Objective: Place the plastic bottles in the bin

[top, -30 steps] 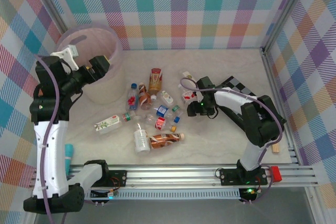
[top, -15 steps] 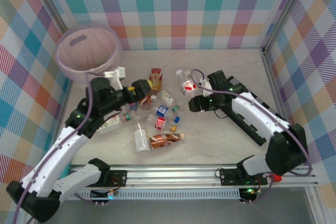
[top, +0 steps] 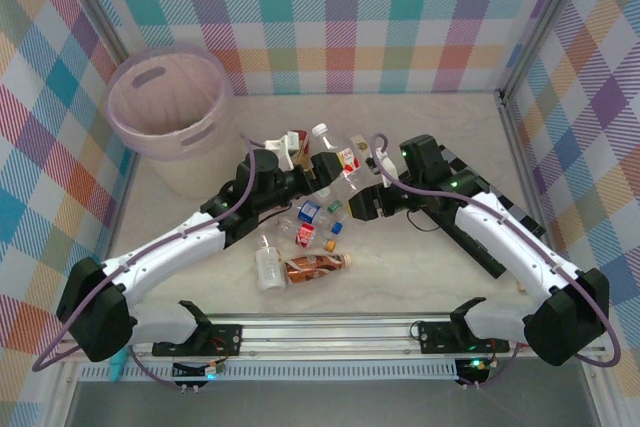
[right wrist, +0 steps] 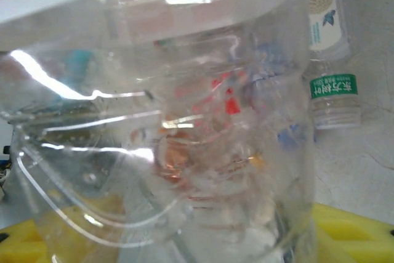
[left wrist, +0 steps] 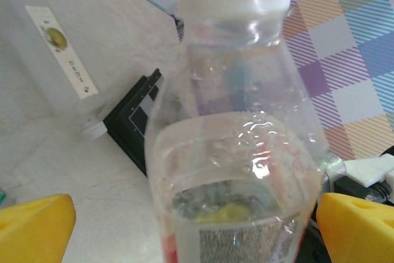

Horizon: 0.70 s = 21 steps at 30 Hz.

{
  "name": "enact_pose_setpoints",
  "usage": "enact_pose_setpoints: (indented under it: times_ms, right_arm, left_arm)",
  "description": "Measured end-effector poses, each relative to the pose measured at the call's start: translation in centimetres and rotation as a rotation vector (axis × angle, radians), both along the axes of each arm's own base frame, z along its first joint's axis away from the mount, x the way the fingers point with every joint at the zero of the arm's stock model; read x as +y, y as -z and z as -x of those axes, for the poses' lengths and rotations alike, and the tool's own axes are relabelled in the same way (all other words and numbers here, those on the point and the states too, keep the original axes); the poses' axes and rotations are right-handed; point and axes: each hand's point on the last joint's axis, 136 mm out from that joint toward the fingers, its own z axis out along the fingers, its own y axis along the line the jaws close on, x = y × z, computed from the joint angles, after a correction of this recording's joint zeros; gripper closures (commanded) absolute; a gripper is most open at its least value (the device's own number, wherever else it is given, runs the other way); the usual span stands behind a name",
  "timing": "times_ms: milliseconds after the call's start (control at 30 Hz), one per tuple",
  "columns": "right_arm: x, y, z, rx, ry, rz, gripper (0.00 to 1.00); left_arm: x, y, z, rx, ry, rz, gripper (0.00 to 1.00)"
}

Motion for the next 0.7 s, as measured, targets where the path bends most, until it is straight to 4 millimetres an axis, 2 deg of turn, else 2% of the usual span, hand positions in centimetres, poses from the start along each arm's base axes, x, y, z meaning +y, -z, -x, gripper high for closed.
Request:
enact_pose_setpoints:
  times_ms: [233, 467, 700]
  right_arm:
    - [0.58, -0.13, 0.09, -0.015, -0.022, -0.026, 0.36]
    - [0.98, 0.27, -0.27, -0.015, -0.028, -0.032, 0.34]
    - [1.21, 0.54, -0.57, -0.012, -0.030, -0.033, 0.27]
  left_arm:
    - [-0.63, -0.12, -0.54, -0.002, -0.011, 0.014, 0.14]
    - [-0.68, -0.54, -0.66, -0.005, -0.018, 0.034, 0.32]
    - [-0.61, -0.25, -0.94, -0.001, -0.032, 0.029, 0.36]
